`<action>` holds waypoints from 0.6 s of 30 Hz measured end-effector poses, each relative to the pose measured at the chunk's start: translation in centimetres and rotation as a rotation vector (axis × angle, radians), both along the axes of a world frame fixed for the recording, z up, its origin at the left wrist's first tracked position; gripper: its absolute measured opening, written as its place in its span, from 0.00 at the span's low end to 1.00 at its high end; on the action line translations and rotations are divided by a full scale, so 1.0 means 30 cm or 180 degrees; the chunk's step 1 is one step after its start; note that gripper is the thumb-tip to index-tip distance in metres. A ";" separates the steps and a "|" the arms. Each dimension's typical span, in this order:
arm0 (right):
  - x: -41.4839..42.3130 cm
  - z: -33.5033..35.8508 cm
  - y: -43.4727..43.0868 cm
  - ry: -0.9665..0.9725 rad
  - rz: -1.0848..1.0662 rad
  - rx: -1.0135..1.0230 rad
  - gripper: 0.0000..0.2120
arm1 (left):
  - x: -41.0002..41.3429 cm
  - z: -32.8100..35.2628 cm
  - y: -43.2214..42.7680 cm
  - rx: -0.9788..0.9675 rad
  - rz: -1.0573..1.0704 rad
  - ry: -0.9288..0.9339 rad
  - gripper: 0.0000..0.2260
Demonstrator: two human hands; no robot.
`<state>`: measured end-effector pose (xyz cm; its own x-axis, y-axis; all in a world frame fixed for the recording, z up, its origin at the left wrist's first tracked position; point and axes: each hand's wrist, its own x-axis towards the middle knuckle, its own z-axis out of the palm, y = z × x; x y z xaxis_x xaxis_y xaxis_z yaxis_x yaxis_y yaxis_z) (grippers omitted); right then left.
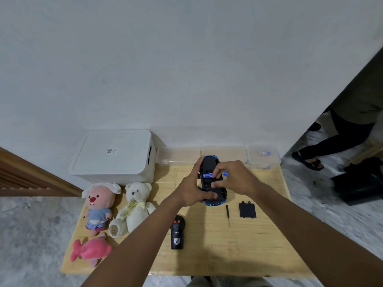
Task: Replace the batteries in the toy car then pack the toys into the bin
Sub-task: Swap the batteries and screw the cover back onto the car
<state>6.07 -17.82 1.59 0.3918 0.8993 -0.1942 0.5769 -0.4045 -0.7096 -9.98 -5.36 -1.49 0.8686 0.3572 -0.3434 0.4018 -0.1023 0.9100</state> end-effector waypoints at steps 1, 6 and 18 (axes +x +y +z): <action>0.006 0.005 0.000 -0.0042 0.0076 -0.0051 0.12 | 0.001 0.000 -0.002 -0.0004 -0.0004 0.0002 0.55; 0.024 0.029 0.013 -0.0363 0.0584 -0.0578 0.10 | 0.007 -0.006 -0.016 -0.0045 -0.0027 0.0090 0.55; -0.004 0.009 -0.009 -0.0646 0.0864 -0.0643 0.12 | 0.004 0.008 -0.021 -0.0020 0.0041 0.0091 0.55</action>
<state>5.96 -18.09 1.87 0.1937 0.9271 -0.3209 0.8025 -0.3379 -0.4918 -9.86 -6.01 -1.24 0.8539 0.3659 -0.3702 0.4288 -0.0913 0.8988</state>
